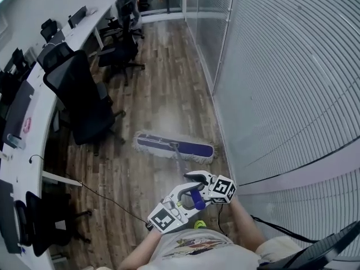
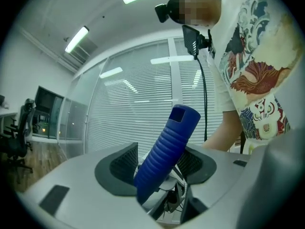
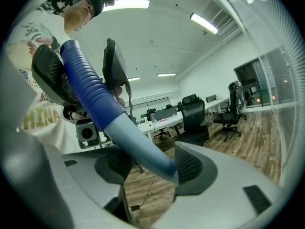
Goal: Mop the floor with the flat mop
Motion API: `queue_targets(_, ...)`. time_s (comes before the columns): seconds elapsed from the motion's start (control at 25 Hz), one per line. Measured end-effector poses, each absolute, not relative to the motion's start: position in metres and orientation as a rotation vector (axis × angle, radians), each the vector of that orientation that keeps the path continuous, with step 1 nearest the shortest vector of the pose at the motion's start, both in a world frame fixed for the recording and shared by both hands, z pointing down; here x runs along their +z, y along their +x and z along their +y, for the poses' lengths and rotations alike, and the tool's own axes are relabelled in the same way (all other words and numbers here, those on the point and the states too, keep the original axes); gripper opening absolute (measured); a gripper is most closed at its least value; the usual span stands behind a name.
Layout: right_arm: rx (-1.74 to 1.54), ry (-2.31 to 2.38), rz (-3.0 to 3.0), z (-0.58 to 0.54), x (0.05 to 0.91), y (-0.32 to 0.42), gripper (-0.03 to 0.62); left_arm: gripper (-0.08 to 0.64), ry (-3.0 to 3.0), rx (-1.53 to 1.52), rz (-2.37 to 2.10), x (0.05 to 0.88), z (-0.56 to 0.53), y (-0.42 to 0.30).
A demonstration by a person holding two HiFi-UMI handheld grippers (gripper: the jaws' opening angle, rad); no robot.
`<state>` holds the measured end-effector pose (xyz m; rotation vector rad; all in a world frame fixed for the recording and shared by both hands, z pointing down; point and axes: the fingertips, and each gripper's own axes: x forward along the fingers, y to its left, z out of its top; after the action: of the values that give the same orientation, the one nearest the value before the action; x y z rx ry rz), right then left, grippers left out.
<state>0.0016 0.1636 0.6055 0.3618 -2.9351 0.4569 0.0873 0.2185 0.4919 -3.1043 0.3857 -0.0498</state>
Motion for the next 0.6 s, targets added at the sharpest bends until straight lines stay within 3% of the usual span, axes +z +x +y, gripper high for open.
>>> queue_targets(0.48,0.443,0.356,-2.966,0.086,0.602,-0.05,0.238,0.229,-3.095,0.2,0.442,0.472,0.14,0.027)
queue_targets(0.6,0.443,0.343,-2.962,0.069,0.605,-0.061,0.238,0.227,-3.067,0.017,0.396,0.489,0.125,0.015)
